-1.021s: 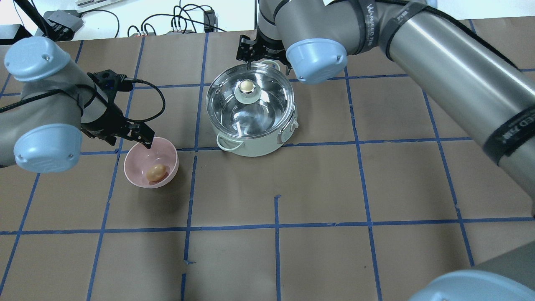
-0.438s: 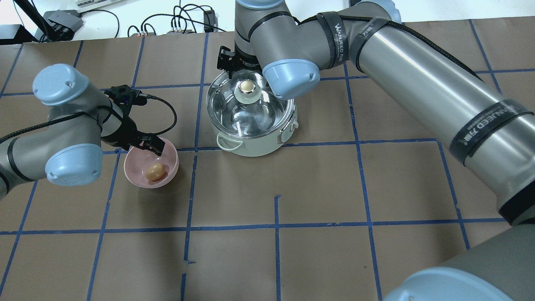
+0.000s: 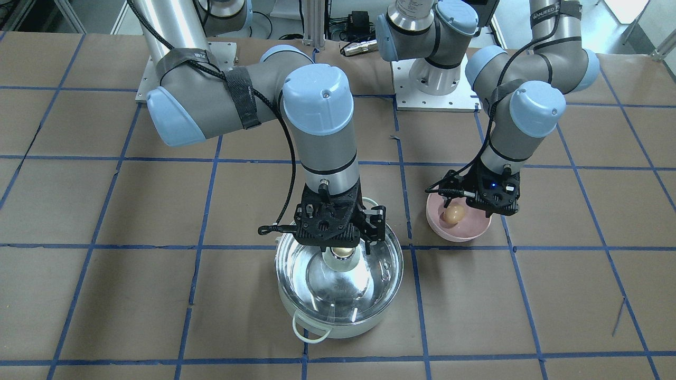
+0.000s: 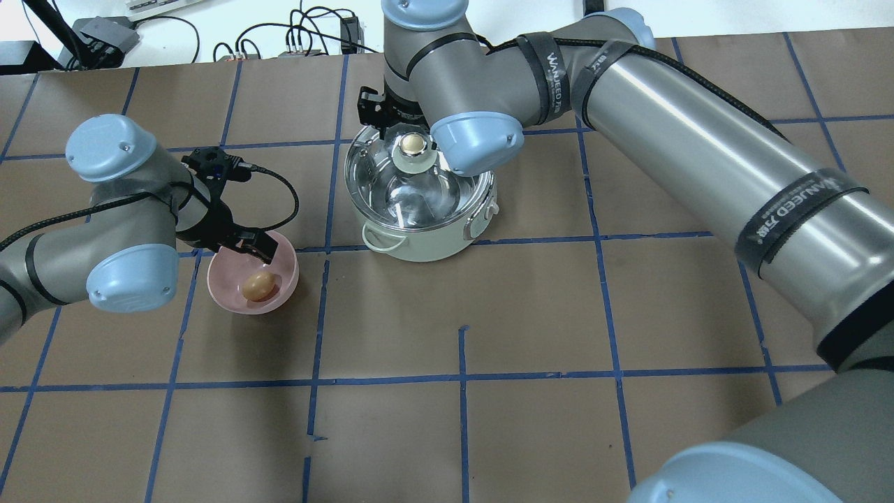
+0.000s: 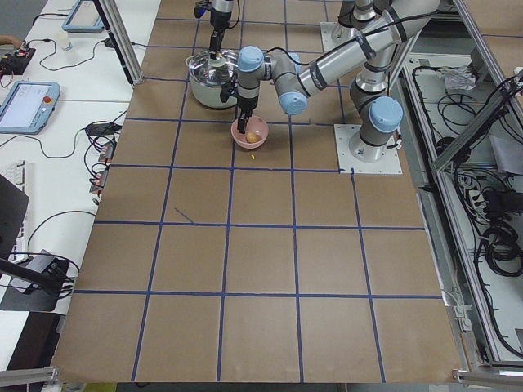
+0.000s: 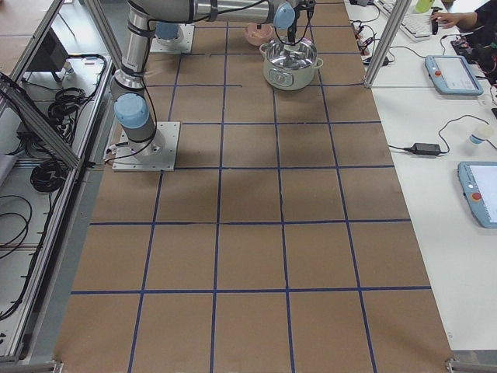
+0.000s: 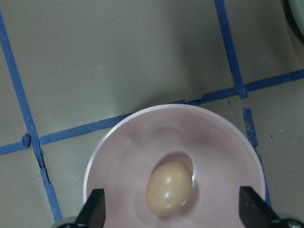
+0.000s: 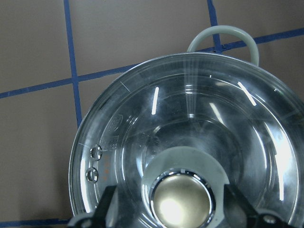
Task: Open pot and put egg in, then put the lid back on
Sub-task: 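Grasp the glass lid knob with the right gripper and lift it off the pot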
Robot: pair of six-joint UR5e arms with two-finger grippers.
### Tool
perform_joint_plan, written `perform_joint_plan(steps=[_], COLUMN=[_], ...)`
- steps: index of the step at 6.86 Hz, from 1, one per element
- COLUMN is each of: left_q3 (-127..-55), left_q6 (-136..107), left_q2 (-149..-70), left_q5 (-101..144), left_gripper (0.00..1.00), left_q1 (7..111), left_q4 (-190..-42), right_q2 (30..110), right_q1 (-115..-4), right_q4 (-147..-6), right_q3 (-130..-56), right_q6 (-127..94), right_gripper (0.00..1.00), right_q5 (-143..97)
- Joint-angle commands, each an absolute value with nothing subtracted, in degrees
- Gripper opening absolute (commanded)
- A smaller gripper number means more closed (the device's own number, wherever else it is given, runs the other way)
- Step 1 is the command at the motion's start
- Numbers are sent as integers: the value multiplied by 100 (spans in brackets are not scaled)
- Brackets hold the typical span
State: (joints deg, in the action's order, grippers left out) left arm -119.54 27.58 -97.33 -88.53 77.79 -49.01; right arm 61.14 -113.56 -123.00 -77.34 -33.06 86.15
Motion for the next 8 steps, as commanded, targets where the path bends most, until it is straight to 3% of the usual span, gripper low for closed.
perform_joint_plan(steps=[1,4,5,8], left_q3=[-11971,-12067,-12154,-12243], left_q6=[3135,3726,3753,3744], left_q2=[-9835,-10011,-10011,-10020], left_q5=[-8816,-8851,-8877,-9321], left_gripper=[98,97,100,100], left_q1=[7778,7778,7778,7787], left_q4=[-4772,-4746,-4755,-4755], right_q2=[6065,6064,6117,6791], right_q1=[-11373,-11356,-11347,-11154], right_q4=[-12479,-12428,-12393,-11736], right_q3=[-7866,-7866,-7858,-7892], right_q6=[-3261,-2936,-2918,-2848], right_gripper=[62,19,10,8], right_q5=[8674,9061,9070,9062])
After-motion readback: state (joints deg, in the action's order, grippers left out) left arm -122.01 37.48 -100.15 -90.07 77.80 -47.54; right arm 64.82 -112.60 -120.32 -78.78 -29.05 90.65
